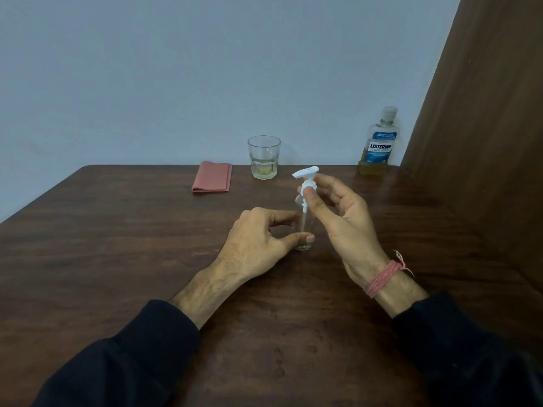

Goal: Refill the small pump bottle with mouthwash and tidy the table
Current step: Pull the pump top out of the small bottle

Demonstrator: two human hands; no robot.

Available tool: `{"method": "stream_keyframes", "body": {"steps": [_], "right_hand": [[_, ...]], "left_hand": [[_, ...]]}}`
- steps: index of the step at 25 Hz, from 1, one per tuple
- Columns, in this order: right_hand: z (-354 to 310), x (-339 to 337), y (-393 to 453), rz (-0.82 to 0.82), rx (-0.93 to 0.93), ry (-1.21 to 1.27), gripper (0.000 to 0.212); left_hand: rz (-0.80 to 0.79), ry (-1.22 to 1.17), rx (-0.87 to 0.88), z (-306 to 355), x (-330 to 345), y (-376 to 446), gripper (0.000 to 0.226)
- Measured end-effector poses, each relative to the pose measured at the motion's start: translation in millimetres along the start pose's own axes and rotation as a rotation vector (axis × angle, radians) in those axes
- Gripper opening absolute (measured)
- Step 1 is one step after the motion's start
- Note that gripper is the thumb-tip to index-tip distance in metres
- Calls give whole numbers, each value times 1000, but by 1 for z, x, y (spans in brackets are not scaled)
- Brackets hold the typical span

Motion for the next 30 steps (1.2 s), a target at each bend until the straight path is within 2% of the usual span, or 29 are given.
{"method": "stream_keyframes", "body": {"steps": [3,9,12,16,22,27,30], "right_hand": [[2,0,-1,31,16,40,36],[2,-1,0,15,37,111,18],[-1,0,0,-2,52,185,30],[-1,1,-2,27,50,171,36],[-2,1,-2,30,39,139,18],[-3,1,-2,-12,30,136,26],[-1,1,-1,38,41,120,31]], "left_hand": [[3,2,-11,-2,1,0,59],[13,-3,-24,-2,0,-1,60],[23,-25,-33,-2,-1,-1,60],[28,-25,-27,-1,-1,-2,59],[23,-18,-37,0,-1,-1,63],[23,-12,-42,0,-1,-2,64],[19,-15,-36,0,-1,-2,63]]}}
Point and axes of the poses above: each hand's wrist, its own y-axis towards the middle knuckle, its own x-axis out of the palm, z = x × y, the point moved 4 cm from there along y, towards the middle knuckle, and after that the axes turned 1 degree about z, right-handed, at the moved point
